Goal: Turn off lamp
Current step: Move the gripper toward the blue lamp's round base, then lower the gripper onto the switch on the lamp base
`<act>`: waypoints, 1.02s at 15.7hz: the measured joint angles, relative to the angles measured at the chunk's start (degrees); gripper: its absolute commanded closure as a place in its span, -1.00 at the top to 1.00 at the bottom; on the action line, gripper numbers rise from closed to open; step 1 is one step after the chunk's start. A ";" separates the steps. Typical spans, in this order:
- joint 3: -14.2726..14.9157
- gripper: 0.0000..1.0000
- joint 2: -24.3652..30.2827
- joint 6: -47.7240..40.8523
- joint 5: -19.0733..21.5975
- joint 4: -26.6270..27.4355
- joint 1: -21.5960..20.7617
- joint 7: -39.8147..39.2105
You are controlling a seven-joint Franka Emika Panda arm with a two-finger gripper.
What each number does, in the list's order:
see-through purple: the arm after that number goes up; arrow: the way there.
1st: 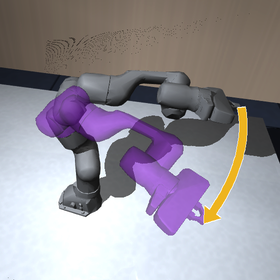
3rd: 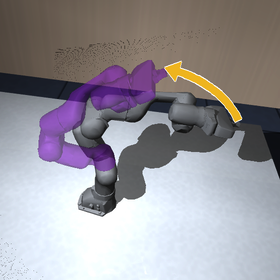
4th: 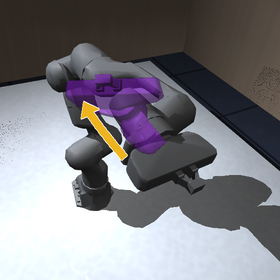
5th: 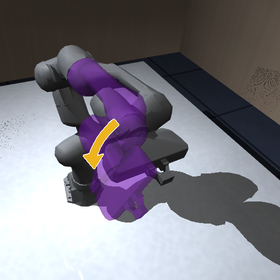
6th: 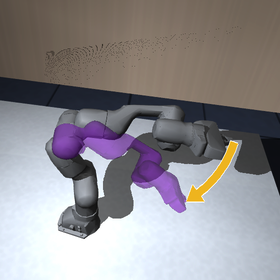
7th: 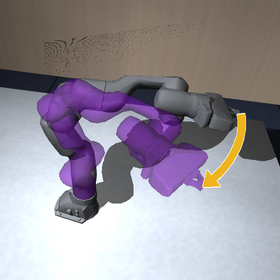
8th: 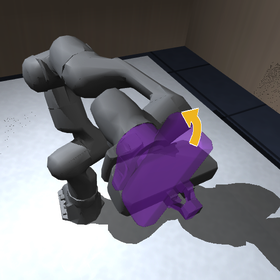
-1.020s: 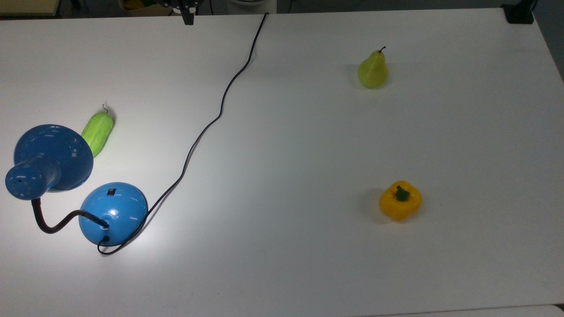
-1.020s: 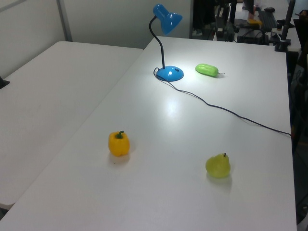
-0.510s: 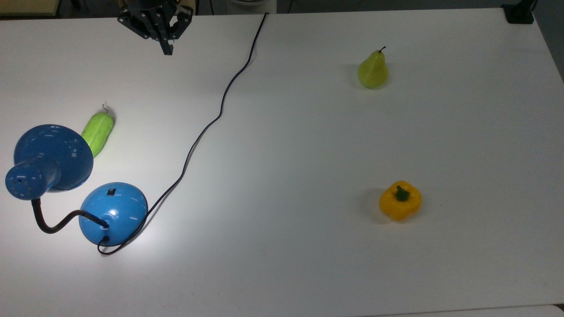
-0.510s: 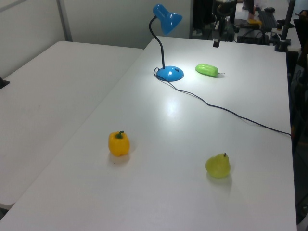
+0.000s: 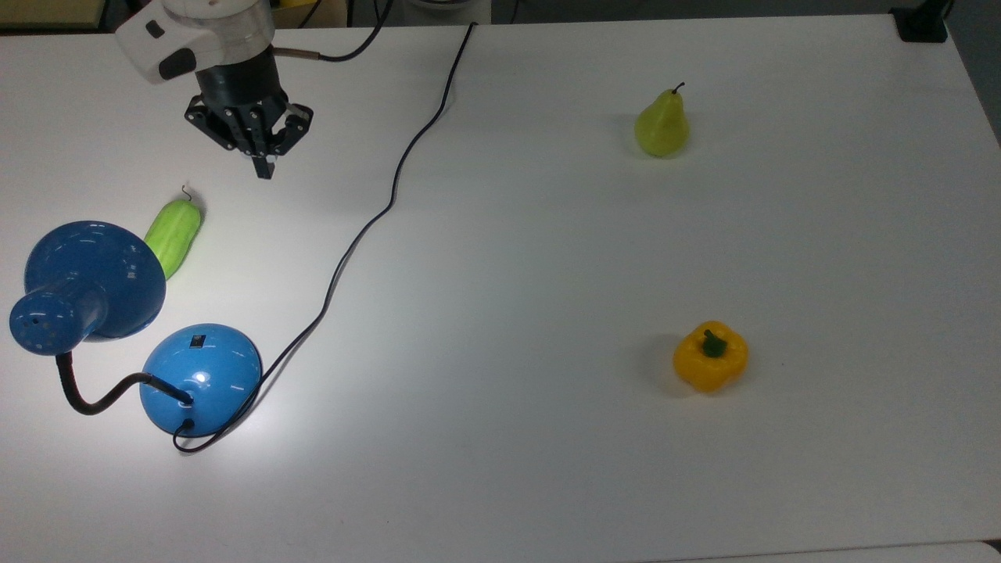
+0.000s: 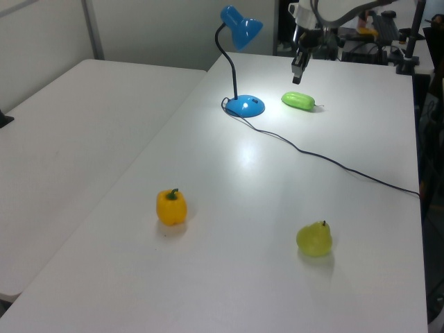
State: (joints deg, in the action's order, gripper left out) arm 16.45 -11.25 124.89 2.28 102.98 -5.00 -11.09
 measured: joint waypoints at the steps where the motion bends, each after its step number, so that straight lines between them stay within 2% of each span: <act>1: 0.04 -1.00 -1.13 2.28 0.00 0.00 0.31 0.00; 10: 0.22 -1.00 -8.50 19.95 0.03 -0.16 3.07 0.01; 16: 0.22 -1.00 -14.57 27.36 0.20 -2.86 4.48 0.07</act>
State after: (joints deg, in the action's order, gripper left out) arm 16.67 -25.82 152.25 2.48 100.12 -0.53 -11.01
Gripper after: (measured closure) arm 0.991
